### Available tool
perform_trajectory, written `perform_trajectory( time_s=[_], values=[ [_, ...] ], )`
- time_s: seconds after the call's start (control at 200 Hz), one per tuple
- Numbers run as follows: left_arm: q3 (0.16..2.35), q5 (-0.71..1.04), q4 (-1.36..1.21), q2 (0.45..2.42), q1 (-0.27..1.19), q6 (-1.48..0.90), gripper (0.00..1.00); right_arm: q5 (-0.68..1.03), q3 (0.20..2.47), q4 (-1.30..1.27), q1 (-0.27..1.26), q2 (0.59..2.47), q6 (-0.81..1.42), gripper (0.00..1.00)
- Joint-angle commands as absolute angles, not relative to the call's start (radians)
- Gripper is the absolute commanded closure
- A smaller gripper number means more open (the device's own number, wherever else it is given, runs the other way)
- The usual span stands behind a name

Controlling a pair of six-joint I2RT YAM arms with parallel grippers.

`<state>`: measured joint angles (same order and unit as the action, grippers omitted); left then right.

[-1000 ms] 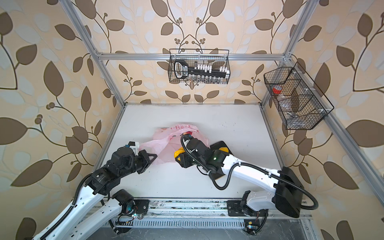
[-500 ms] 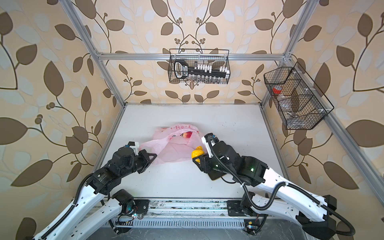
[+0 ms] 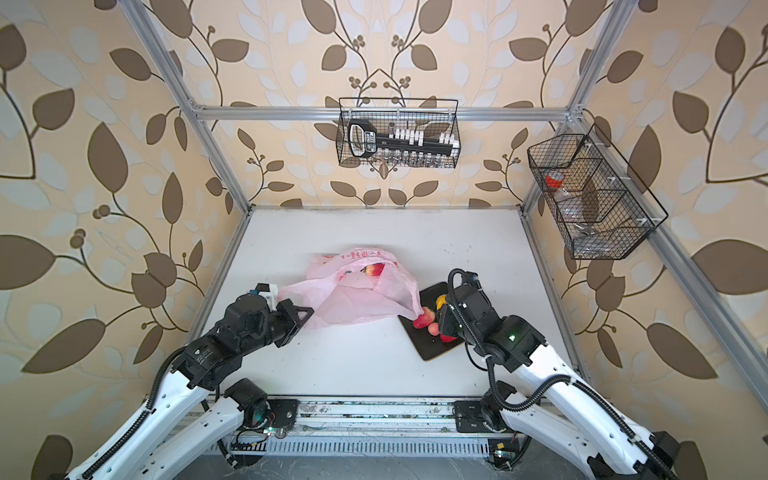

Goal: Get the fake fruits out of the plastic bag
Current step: 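Lower the yellow pear onto the dark mat and open the right gripper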

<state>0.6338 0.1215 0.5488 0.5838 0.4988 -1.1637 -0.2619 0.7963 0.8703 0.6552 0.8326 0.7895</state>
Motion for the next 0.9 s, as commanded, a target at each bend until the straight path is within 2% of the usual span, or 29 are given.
perform_trajectory(
  time_s=[0.0, 0.515, 0.69, 0.895],
  values=[
    [0.626, 0.097, 0.538, 0.57, 0.51, -1.172, 1.0, -0.262, 0.733, 0.766, 0.634, 0.863, 0.812, 0.64],
    [0.625, 0.109, 0.552, 0.557, 0.51, -1.17, 1.0, -0.224, 0.624, 0.542, 0.518, 1.066, 0.703, 0.52],
    [0.617, 0.104, 0.549, 0.541, 0.511, -1.17, 1.0, -0.219, 0.622, 0.53, 0.516, 1.13, 0.696, 0.41],
    [0.63, 0.129, 0.552, 0.578, 0.511, -1.149, 1.0, -0.222, 0.608, 0.526, 0.516, 1.122, 0.701, 0.28]
  ],
)
